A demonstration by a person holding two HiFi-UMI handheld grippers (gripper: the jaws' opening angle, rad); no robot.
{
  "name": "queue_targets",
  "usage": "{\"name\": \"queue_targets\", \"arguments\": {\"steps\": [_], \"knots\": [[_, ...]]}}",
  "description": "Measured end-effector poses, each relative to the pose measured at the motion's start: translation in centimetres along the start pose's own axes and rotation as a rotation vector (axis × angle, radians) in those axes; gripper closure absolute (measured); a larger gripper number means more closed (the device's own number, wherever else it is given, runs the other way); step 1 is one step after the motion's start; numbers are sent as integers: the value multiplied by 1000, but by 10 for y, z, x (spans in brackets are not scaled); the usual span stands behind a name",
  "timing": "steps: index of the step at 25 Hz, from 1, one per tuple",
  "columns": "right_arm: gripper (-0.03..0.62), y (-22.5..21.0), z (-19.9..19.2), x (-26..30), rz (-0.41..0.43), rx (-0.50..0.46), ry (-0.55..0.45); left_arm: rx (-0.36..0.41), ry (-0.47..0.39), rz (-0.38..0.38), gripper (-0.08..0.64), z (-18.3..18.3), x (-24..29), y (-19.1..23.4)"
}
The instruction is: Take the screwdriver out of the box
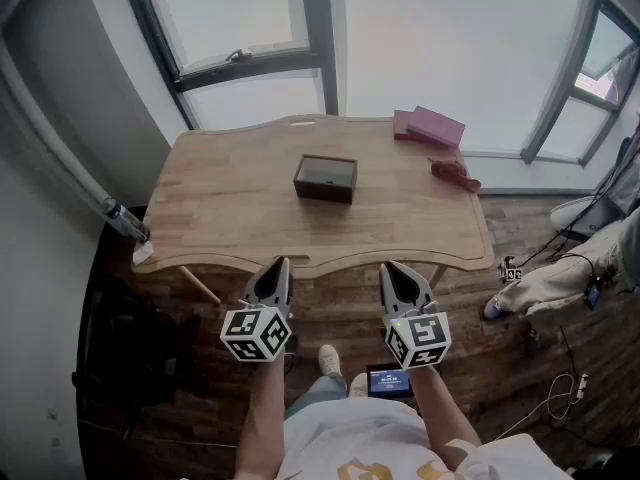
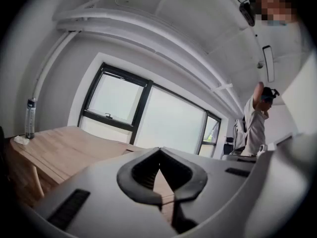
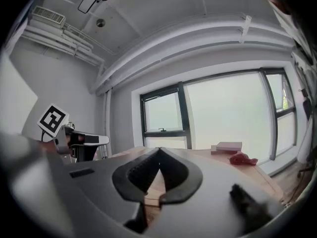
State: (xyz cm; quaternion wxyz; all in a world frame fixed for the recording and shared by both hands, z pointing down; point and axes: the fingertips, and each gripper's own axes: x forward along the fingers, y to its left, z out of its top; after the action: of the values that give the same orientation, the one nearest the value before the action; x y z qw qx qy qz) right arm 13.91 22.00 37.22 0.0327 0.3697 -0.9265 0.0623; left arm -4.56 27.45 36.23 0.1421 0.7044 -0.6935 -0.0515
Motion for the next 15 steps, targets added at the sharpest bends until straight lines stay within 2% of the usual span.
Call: {"name": "queue_targets", "arguments": {"steps": [3,7,9,15], "knots": [[561,3,-1,-2,5,-6,5,37,0,32,548,0,-3,3],[561,0,-1,0,10,-10,8,163,13,82,548,-1,-2,3],[561,-2,-1,3,14,-10,10,199,22,86,548,-3,-1,2],[561,-13,-3,16,17,8,-4,119,21,59,548,-5,14,9]]}}
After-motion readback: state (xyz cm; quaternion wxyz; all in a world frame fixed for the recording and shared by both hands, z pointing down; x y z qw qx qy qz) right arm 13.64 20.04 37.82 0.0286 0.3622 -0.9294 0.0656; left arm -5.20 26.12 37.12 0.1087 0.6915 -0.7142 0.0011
